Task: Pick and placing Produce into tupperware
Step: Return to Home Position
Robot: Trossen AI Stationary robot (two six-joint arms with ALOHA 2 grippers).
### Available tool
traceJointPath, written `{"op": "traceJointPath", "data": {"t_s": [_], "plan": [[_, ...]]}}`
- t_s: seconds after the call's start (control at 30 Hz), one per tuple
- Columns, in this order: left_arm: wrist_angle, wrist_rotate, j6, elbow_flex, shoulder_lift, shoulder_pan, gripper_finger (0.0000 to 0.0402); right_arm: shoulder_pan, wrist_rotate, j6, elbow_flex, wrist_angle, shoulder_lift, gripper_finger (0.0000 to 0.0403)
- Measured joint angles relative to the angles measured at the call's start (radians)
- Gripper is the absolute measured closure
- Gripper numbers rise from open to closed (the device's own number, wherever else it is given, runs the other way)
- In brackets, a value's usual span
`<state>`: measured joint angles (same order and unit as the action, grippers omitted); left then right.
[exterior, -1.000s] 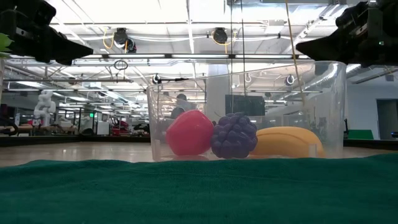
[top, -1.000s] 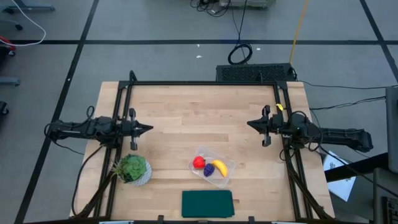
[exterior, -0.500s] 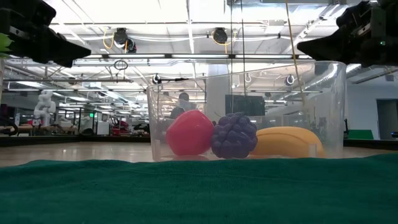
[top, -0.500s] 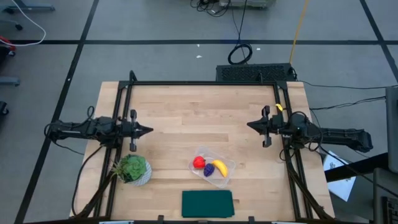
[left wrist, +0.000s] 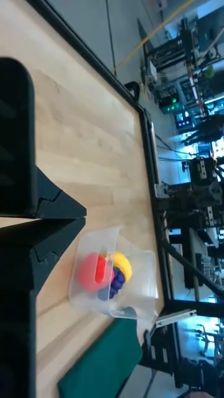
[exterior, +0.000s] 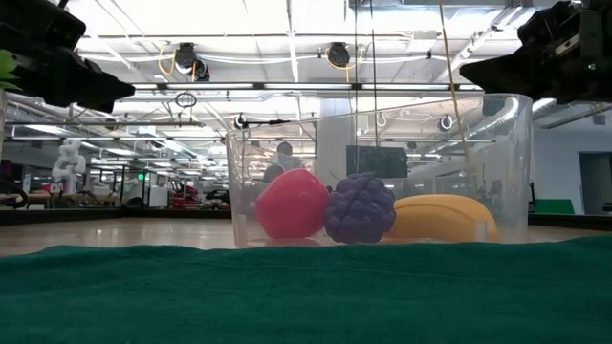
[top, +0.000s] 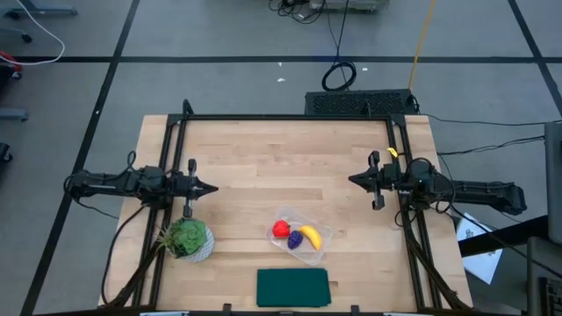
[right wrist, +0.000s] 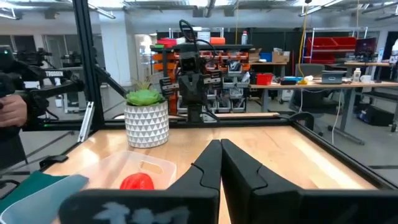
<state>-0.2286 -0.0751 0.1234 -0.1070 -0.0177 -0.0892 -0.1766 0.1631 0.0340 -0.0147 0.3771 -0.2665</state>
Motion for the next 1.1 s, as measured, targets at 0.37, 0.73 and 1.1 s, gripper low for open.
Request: {"op": "traceJointPath", "data": {"t_s": [0.37,0.73,1.1], "plan": [[0.074,-0.054,-0.007,0.0,0.0,0.0,0.0401,0.0,0.0,0.014,0.0,0.007,0.0,0.0403],[0.089,-0.056,-0.03,0.0,0.0,0.0,0.0401,0.0,0.0,0.019,0.0,0.007,0.0,0.0403],[0.091,-0.057,-0.051,0.0,0.0,0.0,0.0392,0.0,0.0,0.025,0.0,0.007,0.0,0.0403]]}}
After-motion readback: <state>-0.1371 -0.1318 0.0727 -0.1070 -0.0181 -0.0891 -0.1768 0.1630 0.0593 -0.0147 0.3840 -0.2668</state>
